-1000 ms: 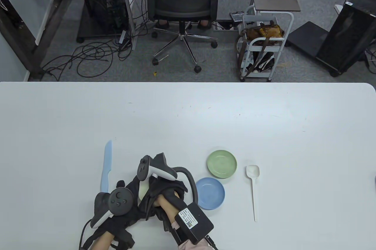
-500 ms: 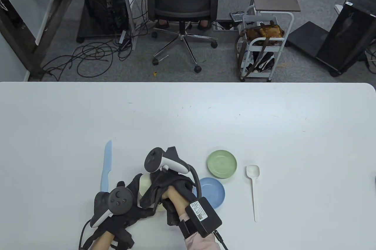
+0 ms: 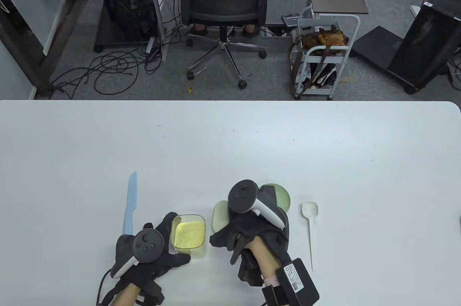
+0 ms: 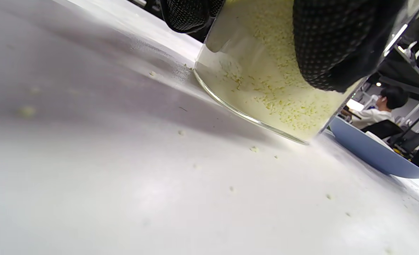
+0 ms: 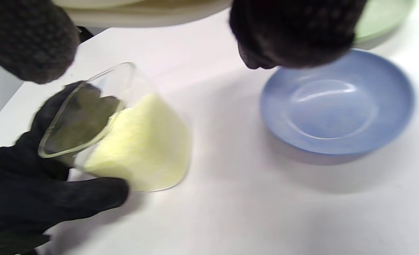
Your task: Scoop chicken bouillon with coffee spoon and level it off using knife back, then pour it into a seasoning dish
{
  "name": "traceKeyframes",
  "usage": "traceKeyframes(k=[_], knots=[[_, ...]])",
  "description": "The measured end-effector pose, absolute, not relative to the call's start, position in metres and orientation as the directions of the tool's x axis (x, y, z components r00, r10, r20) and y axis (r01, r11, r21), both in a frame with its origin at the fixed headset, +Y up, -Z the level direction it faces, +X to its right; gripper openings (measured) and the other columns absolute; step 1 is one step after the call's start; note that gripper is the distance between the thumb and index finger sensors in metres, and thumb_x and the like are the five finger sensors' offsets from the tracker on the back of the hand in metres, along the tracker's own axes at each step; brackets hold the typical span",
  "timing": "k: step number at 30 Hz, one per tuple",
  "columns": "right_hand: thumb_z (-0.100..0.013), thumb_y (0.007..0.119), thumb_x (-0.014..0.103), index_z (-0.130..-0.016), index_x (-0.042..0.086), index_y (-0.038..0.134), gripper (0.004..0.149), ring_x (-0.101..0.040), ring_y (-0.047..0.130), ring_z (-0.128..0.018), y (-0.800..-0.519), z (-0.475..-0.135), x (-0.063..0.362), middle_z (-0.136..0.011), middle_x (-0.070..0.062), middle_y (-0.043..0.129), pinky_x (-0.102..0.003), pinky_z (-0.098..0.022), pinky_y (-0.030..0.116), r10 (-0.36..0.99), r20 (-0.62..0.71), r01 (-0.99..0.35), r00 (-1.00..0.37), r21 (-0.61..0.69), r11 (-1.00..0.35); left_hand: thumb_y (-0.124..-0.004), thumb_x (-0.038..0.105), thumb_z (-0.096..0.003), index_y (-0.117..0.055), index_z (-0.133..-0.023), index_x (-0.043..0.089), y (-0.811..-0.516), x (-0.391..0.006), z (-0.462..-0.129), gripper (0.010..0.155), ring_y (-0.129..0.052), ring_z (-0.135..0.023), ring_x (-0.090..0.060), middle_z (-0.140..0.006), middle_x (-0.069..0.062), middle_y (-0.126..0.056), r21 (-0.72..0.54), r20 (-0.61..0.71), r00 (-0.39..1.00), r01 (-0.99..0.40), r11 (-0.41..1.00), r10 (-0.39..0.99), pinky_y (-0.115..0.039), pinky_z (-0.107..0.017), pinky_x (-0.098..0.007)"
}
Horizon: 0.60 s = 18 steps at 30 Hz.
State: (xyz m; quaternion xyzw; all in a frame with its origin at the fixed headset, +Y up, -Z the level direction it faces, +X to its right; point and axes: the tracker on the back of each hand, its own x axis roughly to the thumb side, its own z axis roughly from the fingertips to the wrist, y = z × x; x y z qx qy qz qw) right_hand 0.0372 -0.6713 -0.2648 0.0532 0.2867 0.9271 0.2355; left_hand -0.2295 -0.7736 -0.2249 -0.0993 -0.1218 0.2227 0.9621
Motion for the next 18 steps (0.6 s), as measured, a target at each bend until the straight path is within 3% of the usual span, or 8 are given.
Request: traceKeyframes(k=[10, 18], knots=[[-0.031, 0.096, 0.043, -0.086, 0.020, 0.002, 0.111, -0.054, 0.043, -0.083, -0.710, -0.235, 0.110, -0.098, -0.023, 0.007, -0.062, -0.048, 0.063, 0.317, -0.208, -0.378, -0.925, 0.459, -0.804, -0.090, 0.061, -0.0284, -0.011, -0.107, 0.015, -0.775, -0.228, -0.224, 0.121, -0.057, -0.114, -0.026, -0.119, -0.007, -0.043, -0.232, 0.192, 0.856, -0.436, 0.869, 0.480, -0.028, -0.079, -0.065], [-0.030, 0.094, 0.046, -0.085, 0.021, 0.001, 0.111, -0.051, 0.028, -0.089, -0.746, -0.209, 0.130, -0.099, -0.020, 0.006, -0.067, -0.059, 0.050, 0.103, -0.217, -0.203, -0.971, 0.513, -0.834, -0.089, 0.060, -0.0297, -0.011, -0.107, 0.015, -0.775, -0.228, -0.224, 0.119, -0.057, -0.114, -0.025, -0.119, -0.007, -0.043, -0.232, 0.191, 0.857, -0.434, 0.871, 0.478, -0.027, -0.079, -0.064]])
